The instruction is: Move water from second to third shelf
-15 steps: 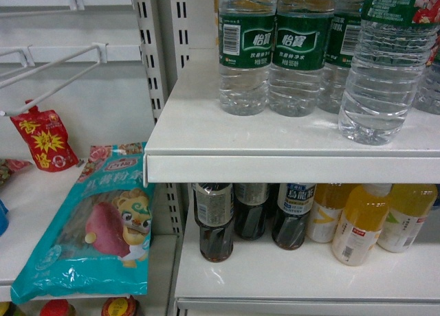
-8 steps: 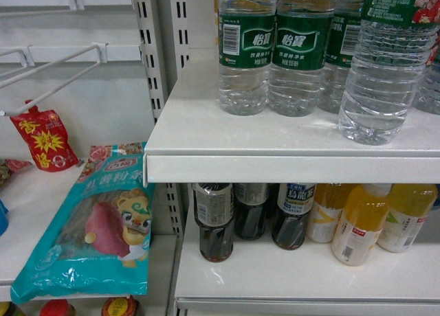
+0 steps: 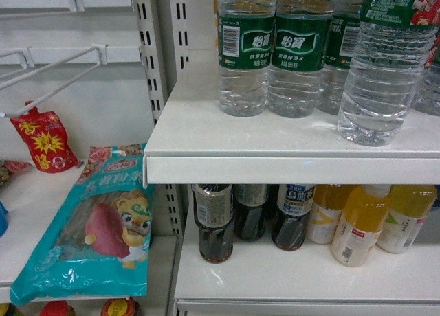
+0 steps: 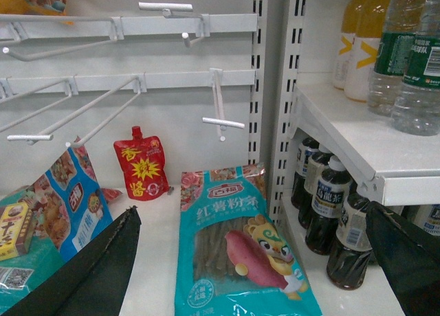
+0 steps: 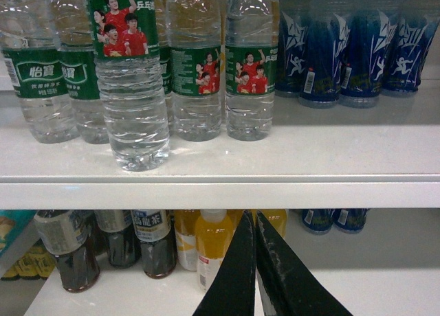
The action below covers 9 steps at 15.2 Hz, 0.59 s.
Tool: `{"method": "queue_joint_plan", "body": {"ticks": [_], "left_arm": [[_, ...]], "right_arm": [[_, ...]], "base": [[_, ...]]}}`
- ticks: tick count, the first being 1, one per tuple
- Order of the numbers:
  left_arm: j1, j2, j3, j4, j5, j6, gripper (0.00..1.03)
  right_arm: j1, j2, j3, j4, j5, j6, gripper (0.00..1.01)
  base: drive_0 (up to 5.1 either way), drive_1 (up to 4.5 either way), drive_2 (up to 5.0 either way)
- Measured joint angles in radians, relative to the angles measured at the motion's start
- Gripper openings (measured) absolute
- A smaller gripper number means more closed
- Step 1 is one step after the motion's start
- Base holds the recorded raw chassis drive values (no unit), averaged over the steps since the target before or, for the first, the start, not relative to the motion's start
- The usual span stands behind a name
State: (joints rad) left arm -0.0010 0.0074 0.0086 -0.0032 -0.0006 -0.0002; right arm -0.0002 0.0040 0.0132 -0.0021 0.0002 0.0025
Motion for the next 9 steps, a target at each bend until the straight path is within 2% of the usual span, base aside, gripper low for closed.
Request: {"method": "queue_joint_plan", "body": {"ticks": [1,8,9], "left_arm": [[0.000,0.000,0.000,0.000,0.000,0.000,0.98],[0.000,0.000,0.000,0.000,0.000,0.000,0.98],[0.000,0.000,0.000,0.000,0.000,0.000,0.98]], "right_arm": [[0.000,0.000,0.000,-0.001,0.000,0.000,0.04],[0.000,0.000,0.000,-0.001,0.000,0.000,0.97],[0.000,0.000,0.000,-0.001,0.000,0.000,0.98]], "base": [[0.0,0.00,0.0],[0.0,0.00,0.0],[0.0,0.00,0.0]]}}
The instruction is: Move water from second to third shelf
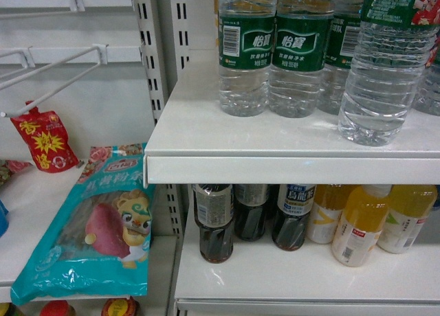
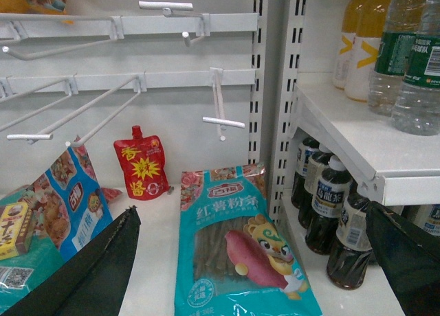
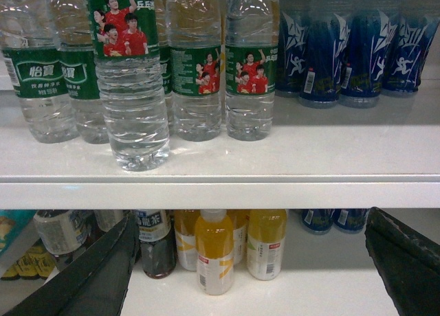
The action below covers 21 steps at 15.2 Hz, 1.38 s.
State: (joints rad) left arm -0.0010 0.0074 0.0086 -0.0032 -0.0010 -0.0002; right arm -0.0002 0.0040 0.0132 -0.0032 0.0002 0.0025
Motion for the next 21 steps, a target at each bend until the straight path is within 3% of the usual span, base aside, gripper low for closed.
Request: {"method": "queue_joint_plan", "body": {"ticks": [21], "left_arm": [[0.000,0.000,0.000,-0.004,0.000,0.000,0.98]], "right_arm": [[0.000,0.000,0.000,-0.004,0.000,-0.001,0.98]], "base": [[0.0,0.00,0.0]]}}
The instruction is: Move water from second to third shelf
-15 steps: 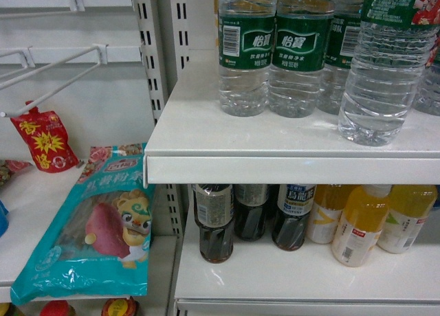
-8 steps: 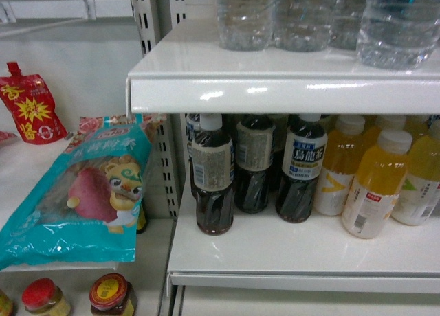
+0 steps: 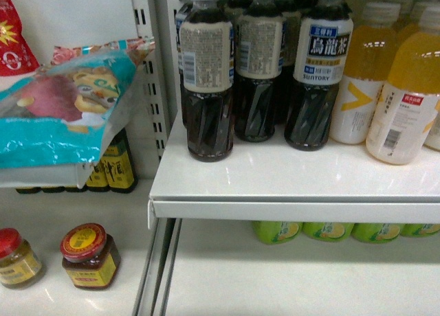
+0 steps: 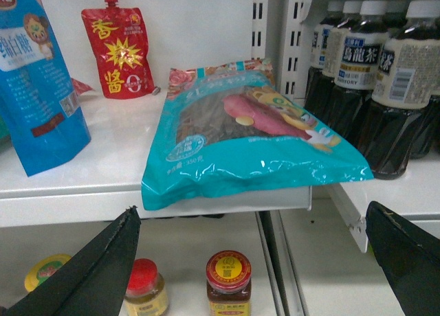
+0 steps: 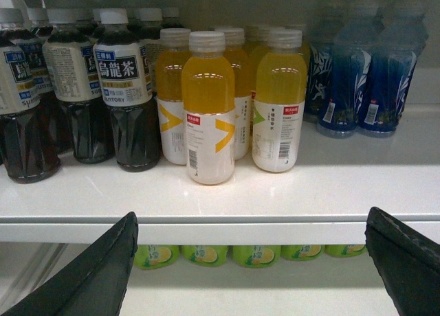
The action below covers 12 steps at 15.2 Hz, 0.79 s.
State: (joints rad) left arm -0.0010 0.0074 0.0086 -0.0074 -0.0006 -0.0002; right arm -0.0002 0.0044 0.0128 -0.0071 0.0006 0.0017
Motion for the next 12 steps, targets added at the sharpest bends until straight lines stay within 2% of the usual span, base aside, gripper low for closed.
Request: {"method": "queue_joint_plan", "body": {"ticks": [12], "left_arm": [[0.000,0.000,0.000,0.002,0.000,0.000,0.98]], "right_arm": [[0.000,0.000,0.000,0.002,-0.001,0.000,0.98]], "base": [[0.0,0.00,0.0]]}}
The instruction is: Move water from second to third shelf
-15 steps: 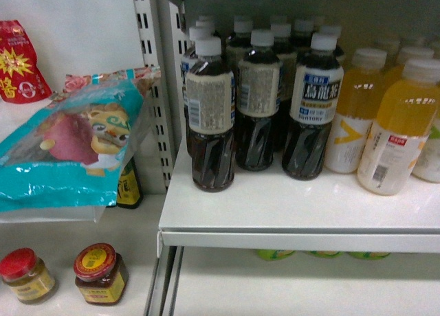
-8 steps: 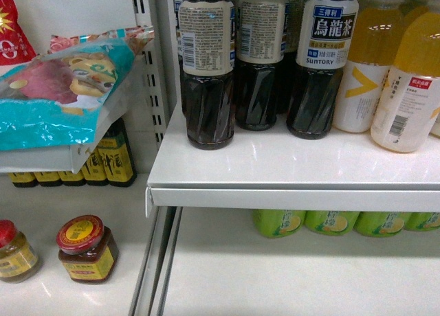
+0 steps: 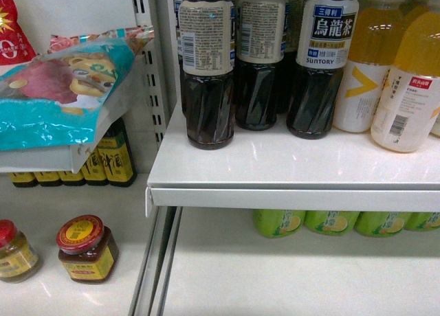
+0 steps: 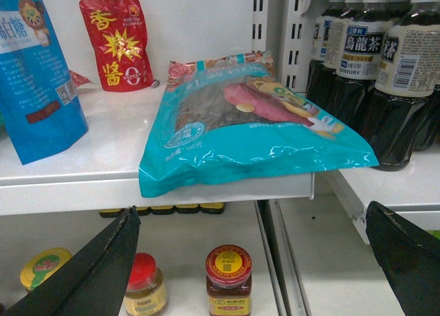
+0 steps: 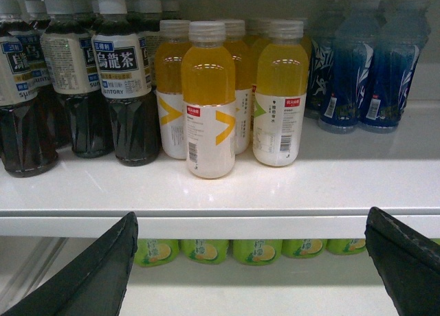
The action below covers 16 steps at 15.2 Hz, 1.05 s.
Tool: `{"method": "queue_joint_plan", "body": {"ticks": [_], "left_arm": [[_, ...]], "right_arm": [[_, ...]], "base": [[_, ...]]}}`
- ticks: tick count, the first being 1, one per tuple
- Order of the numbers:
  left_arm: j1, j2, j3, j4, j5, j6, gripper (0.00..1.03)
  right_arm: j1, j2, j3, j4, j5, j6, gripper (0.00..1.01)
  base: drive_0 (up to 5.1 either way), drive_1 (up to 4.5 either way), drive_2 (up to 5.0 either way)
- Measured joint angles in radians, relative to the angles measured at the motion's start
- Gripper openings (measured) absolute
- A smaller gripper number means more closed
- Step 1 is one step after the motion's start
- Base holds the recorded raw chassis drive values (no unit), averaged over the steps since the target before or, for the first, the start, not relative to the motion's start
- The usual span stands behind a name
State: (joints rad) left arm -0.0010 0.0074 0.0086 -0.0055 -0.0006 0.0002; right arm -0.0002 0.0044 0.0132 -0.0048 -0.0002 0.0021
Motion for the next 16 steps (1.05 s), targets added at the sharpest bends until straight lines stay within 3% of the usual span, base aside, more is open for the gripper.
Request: {"method": "queue_joint_plan", "body": {"ticks": [16], "left_arm": [[0.000,0.000,0.000,0.000,0.000,0.000,0.98]], "right_arm": [[0.000,0.000,0.000,0.000,0.000,0.000,0.98]], "base": [[0.0,0.00,0.0]]}}
